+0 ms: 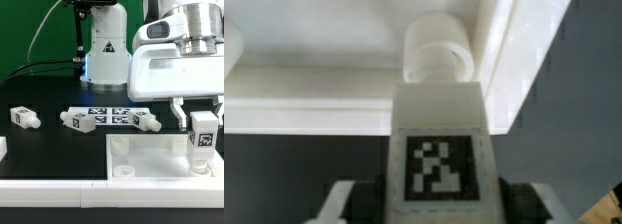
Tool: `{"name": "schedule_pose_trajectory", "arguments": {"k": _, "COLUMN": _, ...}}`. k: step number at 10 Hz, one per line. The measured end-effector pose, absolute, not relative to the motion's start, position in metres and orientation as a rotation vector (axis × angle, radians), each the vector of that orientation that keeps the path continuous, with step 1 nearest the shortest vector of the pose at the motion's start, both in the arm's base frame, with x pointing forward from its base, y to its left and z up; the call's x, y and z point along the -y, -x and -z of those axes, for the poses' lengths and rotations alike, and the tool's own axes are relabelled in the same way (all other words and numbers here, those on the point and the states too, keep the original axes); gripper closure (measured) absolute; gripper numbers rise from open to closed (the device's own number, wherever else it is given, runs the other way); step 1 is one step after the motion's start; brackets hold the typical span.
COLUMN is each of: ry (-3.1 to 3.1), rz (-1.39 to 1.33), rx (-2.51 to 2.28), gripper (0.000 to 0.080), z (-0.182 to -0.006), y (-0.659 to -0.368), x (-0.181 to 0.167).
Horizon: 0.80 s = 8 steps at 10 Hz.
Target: Assemble square table
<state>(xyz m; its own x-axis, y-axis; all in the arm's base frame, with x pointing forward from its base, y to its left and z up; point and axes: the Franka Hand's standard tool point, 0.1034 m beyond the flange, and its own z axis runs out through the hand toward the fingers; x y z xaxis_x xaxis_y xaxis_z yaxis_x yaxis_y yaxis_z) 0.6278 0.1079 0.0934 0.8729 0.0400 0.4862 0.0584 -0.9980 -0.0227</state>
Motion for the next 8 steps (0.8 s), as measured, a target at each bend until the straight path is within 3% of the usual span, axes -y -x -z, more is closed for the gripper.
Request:
{"name": "schedule_pose_trajectory", "arguments": {"k": 5, "ry": 3.009, "rz": 0.782, "rx": 0.092, "gripper": 0.0514, "z": -0.078, "y": -0.624, "x": -0.111}}
{"name": "schedule_pose_trajectory", "arguments": {"k": 8, "ry": 2.996, "rz": 0.851, "rx": 0.099, "gripper": 0.0514, "z": -0.077, "y": -0.624, "x": -0.112}}
